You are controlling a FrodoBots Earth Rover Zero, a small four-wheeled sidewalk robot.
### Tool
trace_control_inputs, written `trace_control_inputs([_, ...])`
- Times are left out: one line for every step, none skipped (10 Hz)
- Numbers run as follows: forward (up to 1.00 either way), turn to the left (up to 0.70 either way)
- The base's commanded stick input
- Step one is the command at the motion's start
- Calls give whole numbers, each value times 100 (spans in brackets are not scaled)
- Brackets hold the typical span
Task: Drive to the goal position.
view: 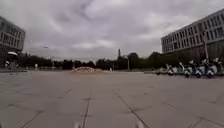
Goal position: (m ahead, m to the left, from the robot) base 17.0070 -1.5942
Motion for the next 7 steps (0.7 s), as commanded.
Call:
trace_control_inputs([45, 0])
trace_control_inputs([45, 0])
trace_control_inputs([45, 0])
trace_control_inputs([45, 0])
trace_control_inputs([45, 0])
trace_control_inputs([45, 0])
trace_control_inputs([45, 0])
